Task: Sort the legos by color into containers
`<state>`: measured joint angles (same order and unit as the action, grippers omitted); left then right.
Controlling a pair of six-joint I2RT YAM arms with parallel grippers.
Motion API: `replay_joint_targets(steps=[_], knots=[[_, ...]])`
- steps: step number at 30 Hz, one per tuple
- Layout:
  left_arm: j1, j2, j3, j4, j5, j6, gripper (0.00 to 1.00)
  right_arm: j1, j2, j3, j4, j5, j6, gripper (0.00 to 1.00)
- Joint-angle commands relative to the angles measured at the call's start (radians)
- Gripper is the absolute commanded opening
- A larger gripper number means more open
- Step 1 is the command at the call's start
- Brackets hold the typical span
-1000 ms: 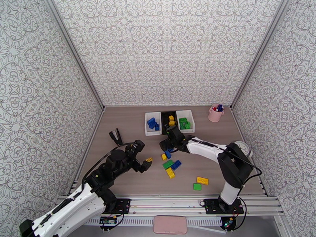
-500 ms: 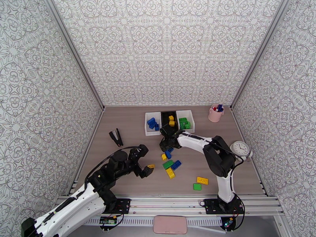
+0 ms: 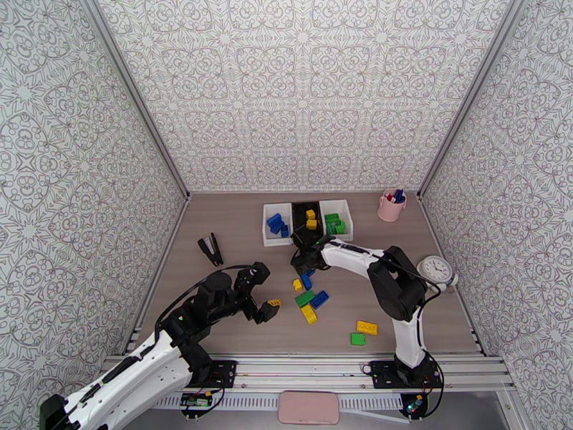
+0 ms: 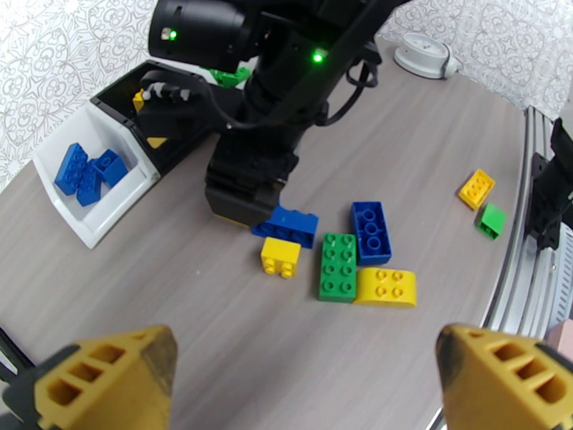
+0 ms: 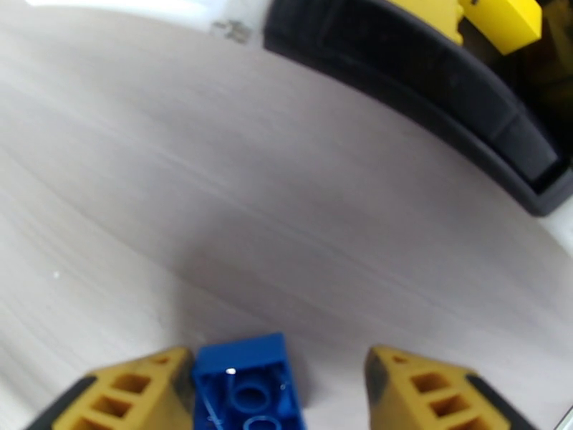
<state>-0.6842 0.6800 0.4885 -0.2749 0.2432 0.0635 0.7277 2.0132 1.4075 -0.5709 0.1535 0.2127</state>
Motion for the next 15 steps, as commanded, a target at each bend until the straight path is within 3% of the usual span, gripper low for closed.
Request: replay_joint_targets(steps=[1,15], knots=[[0.009,-0.002,0.004,0.025,0.037,0.002,1.0,0.004,0.013,-0.012,-0.024,0.02,0.007,0.63],[0.012,-0.001,0.001,0.026,0.047,0.007,1.0,-0.002,0.04,-0.004,-0.009,-0.003,0.008,0.56]])
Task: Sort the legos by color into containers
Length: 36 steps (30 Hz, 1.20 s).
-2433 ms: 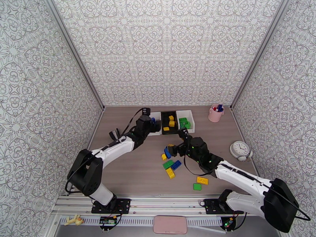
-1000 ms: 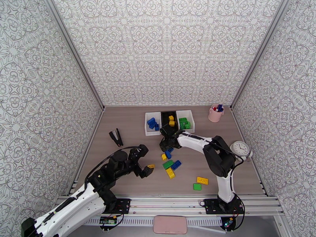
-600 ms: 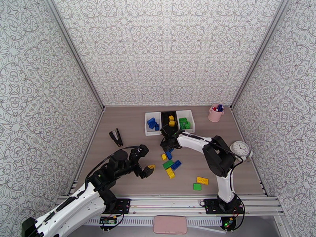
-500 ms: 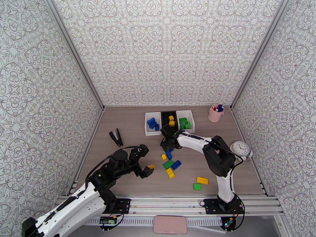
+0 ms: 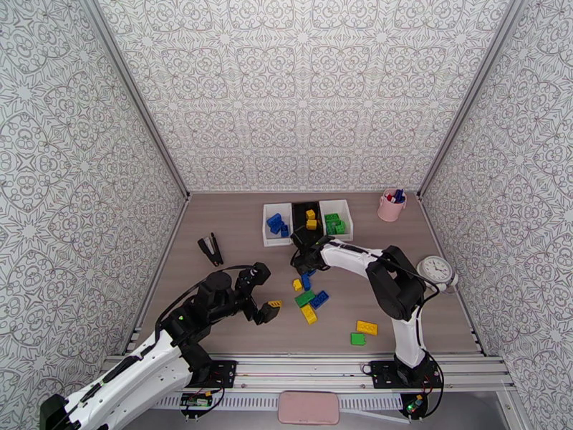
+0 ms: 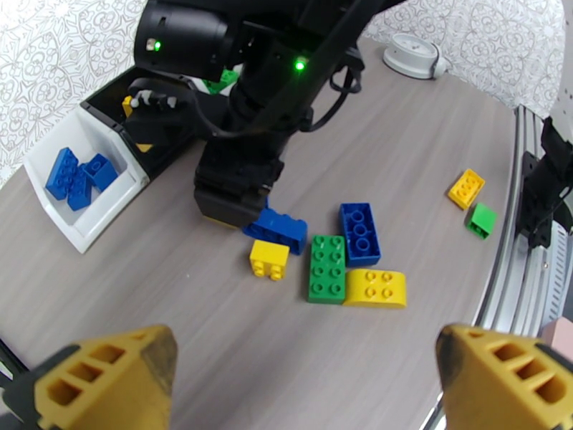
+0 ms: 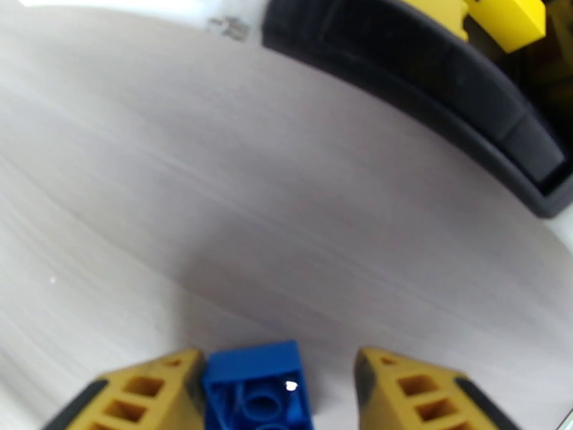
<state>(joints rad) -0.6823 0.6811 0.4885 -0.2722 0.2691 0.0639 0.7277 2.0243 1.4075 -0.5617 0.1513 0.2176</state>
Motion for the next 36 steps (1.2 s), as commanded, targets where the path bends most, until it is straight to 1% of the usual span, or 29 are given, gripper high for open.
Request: replay_joint_targets(steps=[1,2,3,9,16,20,23,27,32,35,36], knots=[[0.011,-0.003,0.001,0.024,0.022,0.007,1.0,-0.003,0.028,-0.004,-0.018,-0.002,0.003,0.53],[0.011,-0.003,0.001,0.025,0.022,0.007,1.0,-0.004,0.027,-0.006,-0.017,-0.005,0.002,0.5],[0.012,-0.002,0.002,0.026,0.024,0.007,1.0,-0.005,0.026,-0.007,-0.015,-0.008,0.003,0.49],[0.018,-0.002,0.001,0.027,0.03,0.004,1.0,-0.018,0.04,0.005,-0.025,-0.014,0.003,0.51],[0.023,-0.003,0.002,0.028,0.036,0.005,1.0,-0.031,0.064,0.061,-0.073,-0.027,-0.004,0.51],[0.026,-0.005,0.002,0.027,0.038,0.006,1.0,-0.037,0.091,0.114,-0.134,-0.041,-0.011,0.55],[0.03,-0.005,0.002,0.027,0.041,0.006,1.0,-0.037,0.096,0.135,-0.167,-0.044,-0.013,0.6],[0.036,-0.004,-0.001,0.03,0.045,0.005,1.0,-0.037,0.097,0.152,-0.212,-0.039,-0.003,0.6],[0.046,-0.001,-0.002,0.036,0.059,0.002,1.0,-0.038,0.096,0.163,-0.248,-0.035,-0.002,0.56],[0.055,0.002,0.0,0.038,0.073,-0.001,1.0,-0.037,0.095,0.169,-0.248,-0.025,0.0,0.47],[0.058,0.002,-0.001,0.038,0.078,-0.002,1.0,-0.037,0.096,0.174,-0.247,-0.027,-0.001,0.47]])
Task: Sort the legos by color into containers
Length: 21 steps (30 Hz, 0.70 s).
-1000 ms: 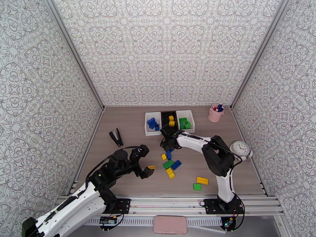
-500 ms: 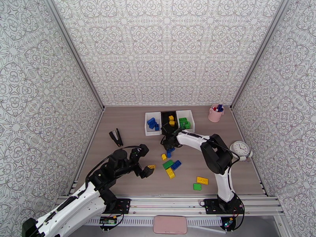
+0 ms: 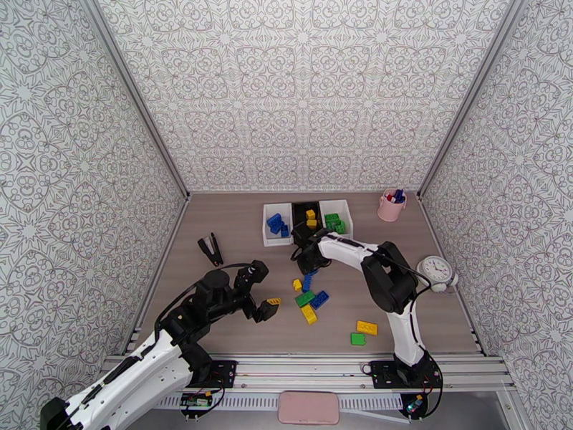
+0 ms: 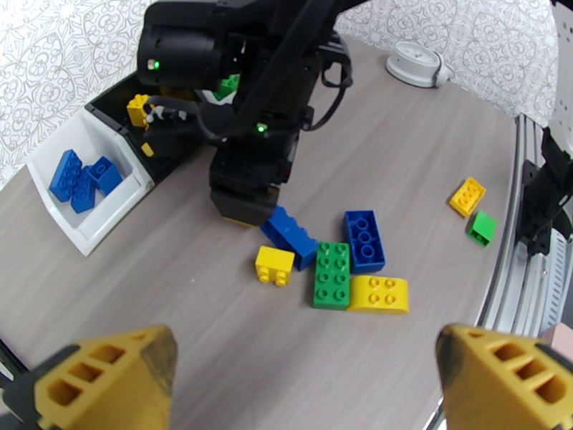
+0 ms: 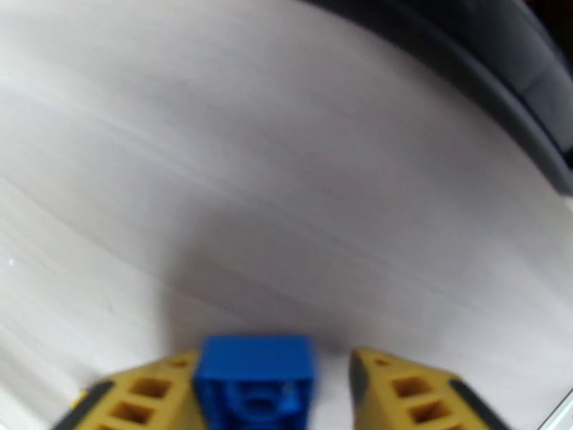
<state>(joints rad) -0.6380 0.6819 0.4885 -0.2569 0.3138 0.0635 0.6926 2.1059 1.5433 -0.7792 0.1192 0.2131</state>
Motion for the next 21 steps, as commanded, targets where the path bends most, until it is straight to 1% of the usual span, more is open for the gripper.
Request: replay_joint_targets(steps=[1,2,4,5,10,16,21], knots=[[0.016,0.001,-0.001,0.024,0.038,-0.001,1.0,-0.002,0.015,0.042,-0.031,0.006,0.003,0.46],[0.017,0.001,-0.001,0.021,0.039,-0.002,1.0,-0.002,0.016,0.047,-0.028,0.007,0.003,0.46],[0.017,0.0,-0.001,0.019,0.039,0.0,1.0,-0.002,0.01,0.051,-0.017,0.006,0.006,0.38],[0.018,-0.001,-0.001,0.02,0.04,0.002,1.0,-0.004,0.003,0.05,-0.006,0.004,0.009,0.36],[0.031,-0.002,-0.002,0.021,0.043,0.002,1.0,-0.002,-0.035,0.041,0.062,0.001,0.016,0.35],[0.041,0.0,-0.007,0.031,0.051,-0.001,1.0,0.016,-0.116,-0.007,0.253,0.021,-0.014,0.32],[0.067,0.0,-0.007,0.042,0.063,-0.013,1.0,0.021,-0.135,0.011,0.386,0.032,-0.017,0.3]])
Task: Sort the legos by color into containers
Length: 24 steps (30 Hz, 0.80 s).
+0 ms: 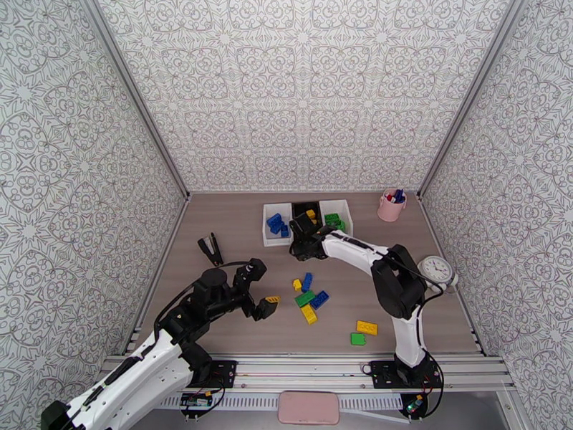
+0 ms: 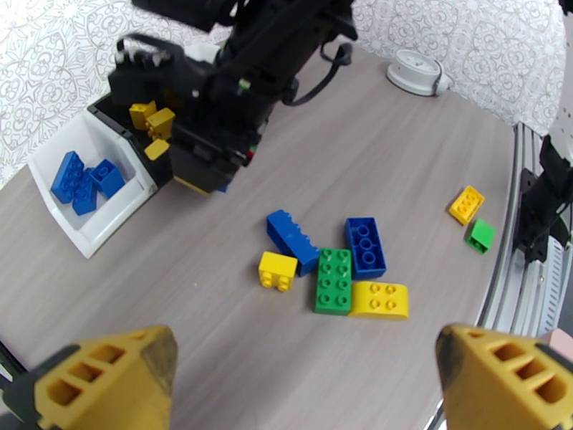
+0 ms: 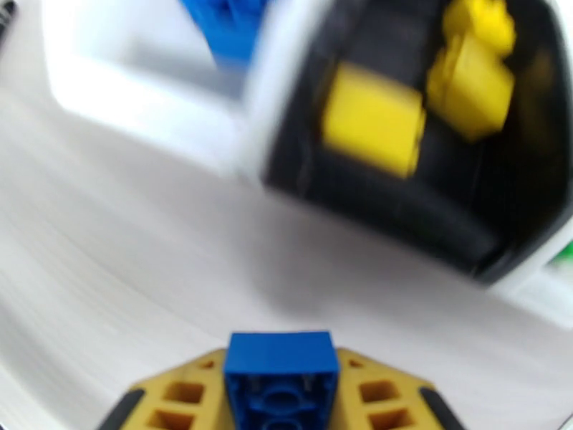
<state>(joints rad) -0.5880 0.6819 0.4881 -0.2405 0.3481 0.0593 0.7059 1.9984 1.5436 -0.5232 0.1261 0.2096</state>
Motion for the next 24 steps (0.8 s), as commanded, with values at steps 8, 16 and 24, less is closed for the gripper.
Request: replay_joint_targets(steps=[8,16,24], knots=[[0.025,-0.001,-0.008,0.019,0.036,-0.008,1.0,-0.011,0.119,0.229,0.19,0.074,-0.007,0.26],[0.022,-0.01,-0.006,0.006,0.024,-0.005,1.0,-0.037,0.301,0.488,0.177,0.066,-0.043,0.26],[0.016,-0.009,-0.002,-0.013,0.023,0.001,1.0,-0.054,0.446,0.667,0.235,0.127,-0.065,0.31]])
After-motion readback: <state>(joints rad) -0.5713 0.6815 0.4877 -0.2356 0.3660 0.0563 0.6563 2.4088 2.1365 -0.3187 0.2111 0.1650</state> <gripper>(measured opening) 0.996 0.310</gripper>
